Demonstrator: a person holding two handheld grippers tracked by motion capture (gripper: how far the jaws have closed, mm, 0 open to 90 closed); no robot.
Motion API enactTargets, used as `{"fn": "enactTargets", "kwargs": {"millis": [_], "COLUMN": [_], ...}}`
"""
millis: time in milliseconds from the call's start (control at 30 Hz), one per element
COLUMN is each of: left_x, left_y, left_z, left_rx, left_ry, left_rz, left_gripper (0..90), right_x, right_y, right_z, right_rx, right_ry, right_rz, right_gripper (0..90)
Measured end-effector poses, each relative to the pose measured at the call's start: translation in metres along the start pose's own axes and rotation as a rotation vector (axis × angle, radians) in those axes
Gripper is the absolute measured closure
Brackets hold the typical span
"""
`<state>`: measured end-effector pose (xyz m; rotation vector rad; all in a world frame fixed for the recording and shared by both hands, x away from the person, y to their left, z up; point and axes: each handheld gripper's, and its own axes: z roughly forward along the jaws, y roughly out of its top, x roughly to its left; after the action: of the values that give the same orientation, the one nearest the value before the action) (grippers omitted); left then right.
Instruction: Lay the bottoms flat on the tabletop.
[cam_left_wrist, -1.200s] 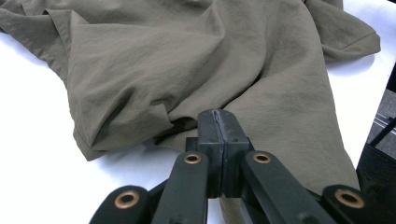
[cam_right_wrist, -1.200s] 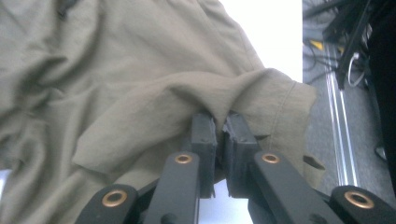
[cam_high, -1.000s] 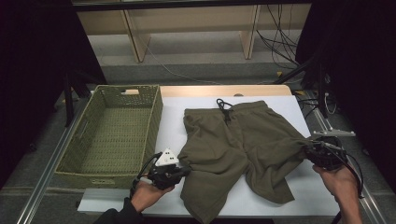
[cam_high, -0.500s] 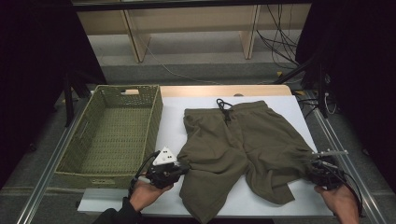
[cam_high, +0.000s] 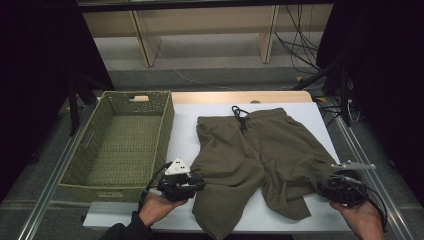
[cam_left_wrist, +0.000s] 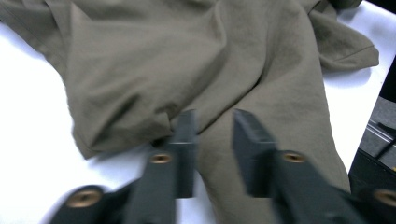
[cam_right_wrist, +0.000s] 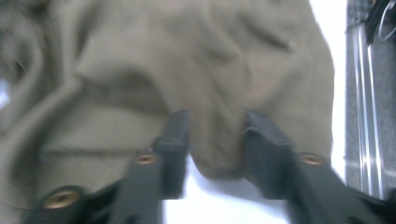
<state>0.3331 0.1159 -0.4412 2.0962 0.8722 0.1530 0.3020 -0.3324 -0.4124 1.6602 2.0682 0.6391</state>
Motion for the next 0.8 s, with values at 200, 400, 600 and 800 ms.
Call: {"fn": "enactTargets", "kwargs": {"millis": [200, 400, 600, 800], "left_x": [-0.001, -0.003, -0.003, -0.002], "left_y": [-0.002, -0.002, -0.004, 0.001], "left_z": [0.017, 0.032, 0.037, 0.023], "left_rx": [0.063, 0.095, 0.109, 0.076], "left_ry": [-0.02, -0.019, -0.013, 0.033], "left_rz": [-0.043, -0.036, 0.001, 0.04], "left_gripper": [47.4, 46.7, 84.4, 87.0], "right_x": [-0.013, -0.034, -0.033, -0.019], "right_y": [0.018, 0.042, 0.063, 0.059], "right_z": [-0.01, 0.028, 0.066, 0.086], "right_rx": [-0.126, -0.095, 0.016, 0.138], "right_ry": [0.007, 0.031, 0.057, 0.07], "right_rz": [-0.005, 0.032, 0.011, -0.04], "right_gripper": [43.6, 38.8, 35.8, 65.1]}}
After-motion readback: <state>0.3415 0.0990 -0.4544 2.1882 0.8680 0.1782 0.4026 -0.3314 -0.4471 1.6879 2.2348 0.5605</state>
